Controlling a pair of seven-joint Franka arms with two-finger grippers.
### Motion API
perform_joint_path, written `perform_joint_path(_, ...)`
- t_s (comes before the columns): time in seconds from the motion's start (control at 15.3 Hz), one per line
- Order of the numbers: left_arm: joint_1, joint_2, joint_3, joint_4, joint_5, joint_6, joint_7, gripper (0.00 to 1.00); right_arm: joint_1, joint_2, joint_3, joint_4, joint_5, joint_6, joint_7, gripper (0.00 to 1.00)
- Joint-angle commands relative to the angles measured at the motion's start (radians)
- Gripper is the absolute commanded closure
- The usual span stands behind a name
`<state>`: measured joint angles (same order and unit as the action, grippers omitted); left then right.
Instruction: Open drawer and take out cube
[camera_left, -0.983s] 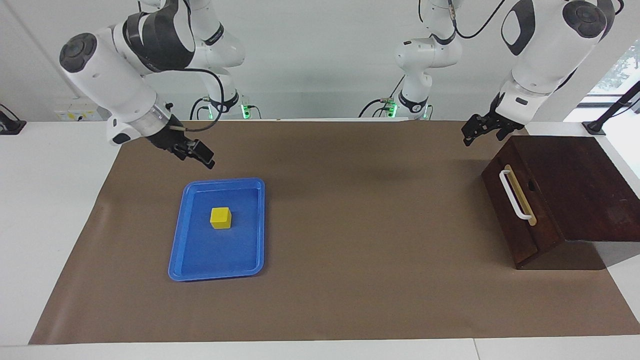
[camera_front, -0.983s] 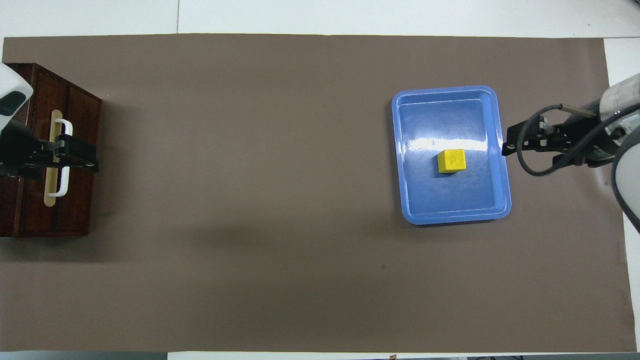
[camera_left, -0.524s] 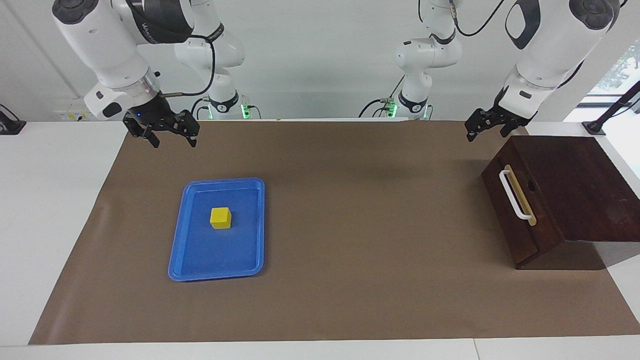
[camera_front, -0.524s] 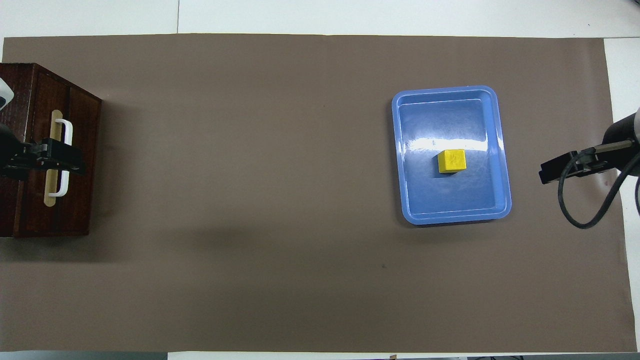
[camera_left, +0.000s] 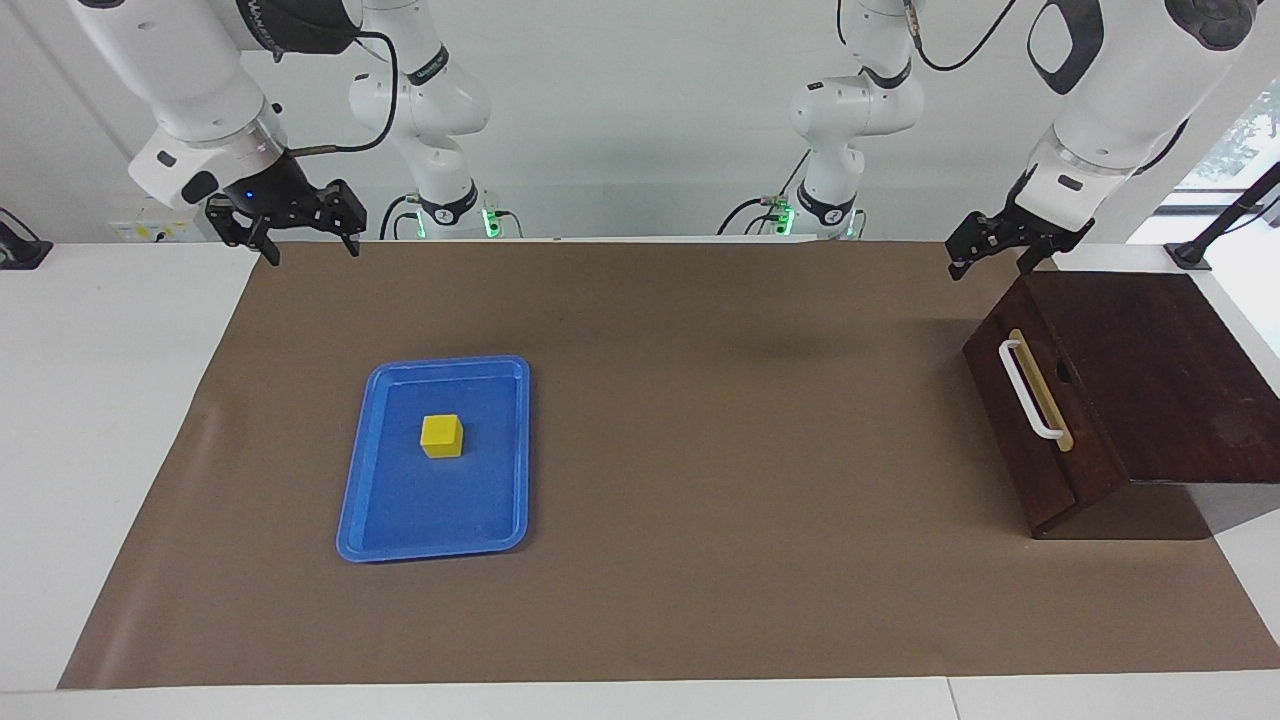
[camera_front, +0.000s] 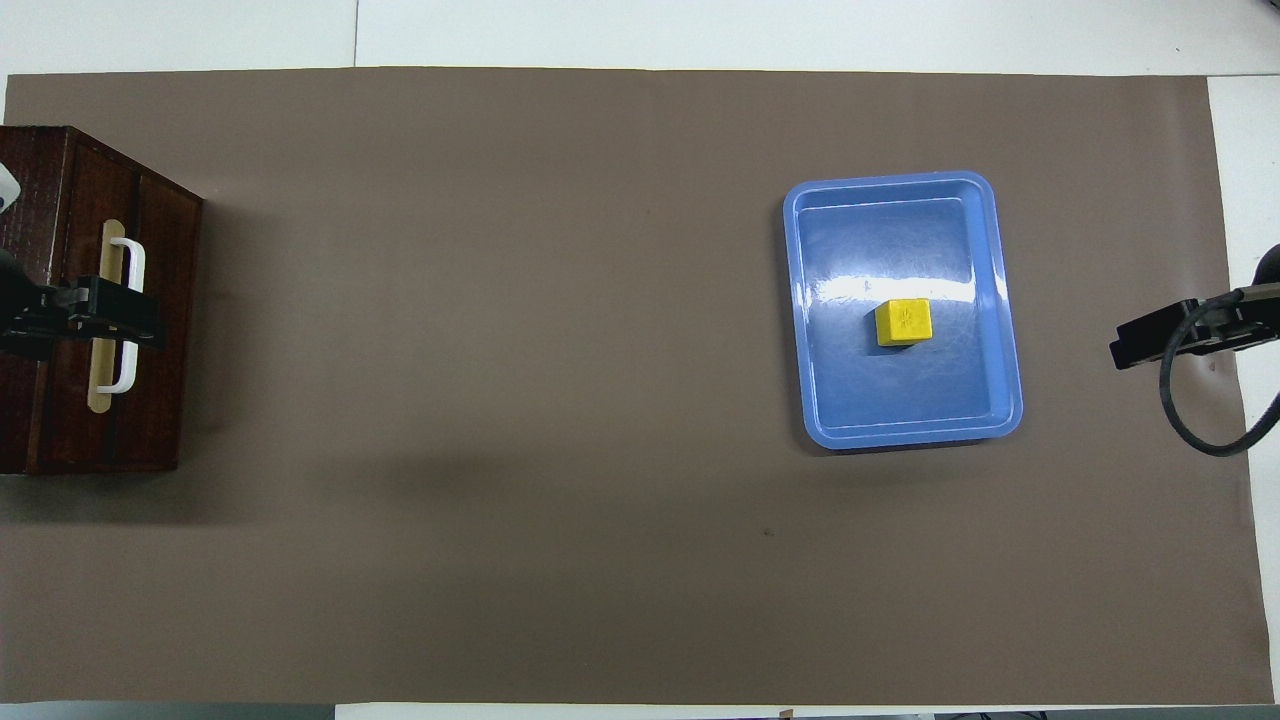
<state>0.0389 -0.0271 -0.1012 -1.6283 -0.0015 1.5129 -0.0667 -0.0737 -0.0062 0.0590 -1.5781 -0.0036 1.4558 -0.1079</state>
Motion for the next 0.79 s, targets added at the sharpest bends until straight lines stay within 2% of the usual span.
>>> perform_joint_path(0.0,0.009,-0.024,0.001,-0.019,-0.015,-0.006,0.016,0.0,-0.011,-0.001,0.012,-0.017,-0.015,0.015,0.017,0.0)
perform_joint_path(0.33,0.009,-0.043,0.0,-0.05,-0.015,0.012,0.018,0.0,-0.011,-0.001,0.012,-0.011,-0.016,0.014,0.017,0.0)
perform_joint_path(0.72,-0.007,-0.043,-0.012,-0.021,-0.014,0.004,0.016,0.0,0.002,-0.006,0.012,-0.011,-0.022,0.027,0.024,0.0)
